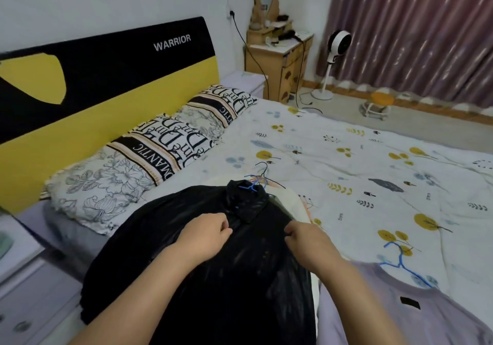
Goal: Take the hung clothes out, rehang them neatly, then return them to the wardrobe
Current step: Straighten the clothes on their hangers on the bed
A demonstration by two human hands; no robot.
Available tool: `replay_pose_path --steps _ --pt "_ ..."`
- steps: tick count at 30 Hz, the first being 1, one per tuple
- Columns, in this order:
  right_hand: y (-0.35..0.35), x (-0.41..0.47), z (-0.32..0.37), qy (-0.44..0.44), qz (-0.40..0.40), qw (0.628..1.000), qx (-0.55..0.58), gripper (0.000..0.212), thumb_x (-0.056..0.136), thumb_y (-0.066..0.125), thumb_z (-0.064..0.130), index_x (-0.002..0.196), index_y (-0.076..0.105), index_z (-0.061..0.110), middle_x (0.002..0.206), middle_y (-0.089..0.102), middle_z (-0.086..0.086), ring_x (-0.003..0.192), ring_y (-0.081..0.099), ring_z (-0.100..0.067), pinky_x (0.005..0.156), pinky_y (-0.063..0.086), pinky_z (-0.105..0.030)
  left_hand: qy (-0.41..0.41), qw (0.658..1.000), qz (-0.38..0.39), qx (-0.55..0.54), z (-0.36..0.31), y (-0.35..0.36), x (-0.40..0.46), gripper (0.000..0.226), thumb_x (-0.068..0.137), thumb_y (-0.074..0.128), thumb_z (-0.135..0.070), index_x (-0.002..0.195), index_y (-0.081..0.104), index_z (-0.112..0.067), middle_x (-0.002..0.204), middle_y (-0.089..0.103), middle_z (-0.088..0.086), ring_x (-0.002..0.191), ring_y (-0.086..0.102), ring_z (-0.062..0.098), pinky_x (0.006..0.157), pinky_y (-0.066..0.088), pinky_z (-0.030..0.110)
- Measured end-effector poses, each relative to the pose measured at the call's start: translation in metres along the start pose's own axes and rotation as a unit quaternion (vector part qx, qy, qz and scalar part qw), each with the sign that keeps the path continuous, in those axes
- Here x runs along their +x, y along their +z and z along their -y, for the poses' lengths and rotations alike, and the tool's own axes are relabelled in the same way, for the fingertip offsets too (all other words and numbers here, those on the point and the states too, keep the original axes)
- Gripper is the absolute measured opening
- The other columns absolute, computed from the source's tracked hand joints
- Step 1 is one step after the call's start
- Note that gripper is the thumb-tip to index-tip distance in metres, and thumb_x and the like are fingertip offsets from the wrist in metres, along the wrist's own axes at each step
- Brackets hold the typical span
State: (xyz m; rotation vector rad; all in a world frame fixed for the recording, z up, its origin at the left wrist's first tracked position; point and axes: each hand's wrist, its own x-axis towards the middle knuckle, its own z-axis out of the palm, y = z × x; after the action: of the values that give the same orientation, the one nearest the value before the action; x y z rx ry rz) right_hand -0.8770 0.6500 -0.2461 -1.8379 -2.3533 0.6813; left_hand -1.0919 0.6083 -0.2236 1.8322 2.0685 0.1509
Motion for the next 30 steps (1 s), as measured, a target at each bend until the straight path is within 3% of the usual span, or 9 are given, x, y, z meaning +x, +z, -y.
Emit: replay_pose_path --steps 7,11,17,23,26,28,30 --pt "0.013 0.056 0.021 -0.001 0.018 1.000 -0.021 0.024 0.089 0.044 0.018 0.107 0.059 0.017 0.107 0.062 -0.005 0.097 0.057 -0.025 0.068 0.039 -0.027 -0.030 0.999 0.016 0.020 0.053 -0.006 0.049 0.015 0.094 0.045 -0.035 0.098 0.056 -0.025 0.098 0.060 -0.006 0.086 0.053 0.014 0.071 0.041 0.027" --pt "0.027 0.108 0.015 0.014 0.044 0.999 -0.019 0.024 0.090 0.045 0.019 0.107 0.060 0.014 0.109 0.062 -0.006 0.100 0.057 -0.025 0.080 0.048 -0.031 -0.055 0.998 0.023 0.036 0.080 -0.006 0.095 0.017 0.094 0.044 -0.034 0.101 0.056 -0.024 0.104 0.061 -0.004 0.093 0.056 0.016 0.073 0.040 0.026" --pt "0.064 0.178 -0.009 0.065 0.090 0.993 -0.035 0.017 0.093 0.046 0.024 0.105 0.051 0.014 0.119 0.055 -0.011 0.109 0.052 -0.029 0.085 0.042 -0.030 -0.059 0.997 0.034 0.030 0.106 0.017 0.163 0.027 0.095 0.044 -0.033 0.117 0.052 -0.020 0.116 0.057 -0.001 0.104 0.055 0.017 0.087 0.045 0.030" --pt "0.106 0.224 -0.024 0.121 0.089 0.988 -0.041 0.050 0.095 0.043 0.036 0.138 0.032 0.014 0.143 0.035 -0.011 0.131 0.035 -0.029 0.104 0.036 -0.039 -0.039 0.997 0.060 0.039 0.133 0.055 0.220 0.034 0.096 0.042 -0.033 0.128 0.044 -0.020 0.130 0.050 0.000 0.114 0.049 0.017 0.094 0.043 0.033" --pt "0.126 0.246 -0.031 0.164 0.088 0.981 -0.047 0.065 0.096 0.039 0.044 0.148 0.011 0.017 0.154 0.016 -0.009 0.141 0.019 -0.028 0.112 0.026 -0.046 -0.024 0.993 0.088 0.076 0.153 0.076 0.252 0.046 0.098 0.038 -0.035 0.141 0.030 -0.020 0.151 0.027 0.003 0.135 0.030 0.018 0.108 0.032 0.035" --pt "0.140 0.259 -0.036 0.194 0.095 0.975 -0.043 0.069 0.096 0.038 0.047 0.150 0.006 0.018 0.156 0.014 -0.008 0.142 0.018 -0.027 0.113 0.022 -0.049 -0.016 0.991 0.101 0.085 0.168 0.088 0.275 0.051 0.098 0.036 -0.037 0.145 0.022 -0.019 0.155 0.016 0.002 0.141 0.020 0.018 0.113 0.025 0.035" --pt "0.153 0.270 -0.037 0.214 0.116 0.969 -0.039 0.069 0.096 0.038 0.048 0.149 0.007 0.018 0.152 0.024 -0.008 0.139 0.027 -0.026 0.112 0.024 -0.049 -0.007 0.990 0.111 0.085 0.183 0.101 0.297 0.055 0.099 0.032 -0.040 0.147 0.017 -0.019 0.157 0.011 0.002 0.143 0.013 0.018 0.116 0.018 0.037"
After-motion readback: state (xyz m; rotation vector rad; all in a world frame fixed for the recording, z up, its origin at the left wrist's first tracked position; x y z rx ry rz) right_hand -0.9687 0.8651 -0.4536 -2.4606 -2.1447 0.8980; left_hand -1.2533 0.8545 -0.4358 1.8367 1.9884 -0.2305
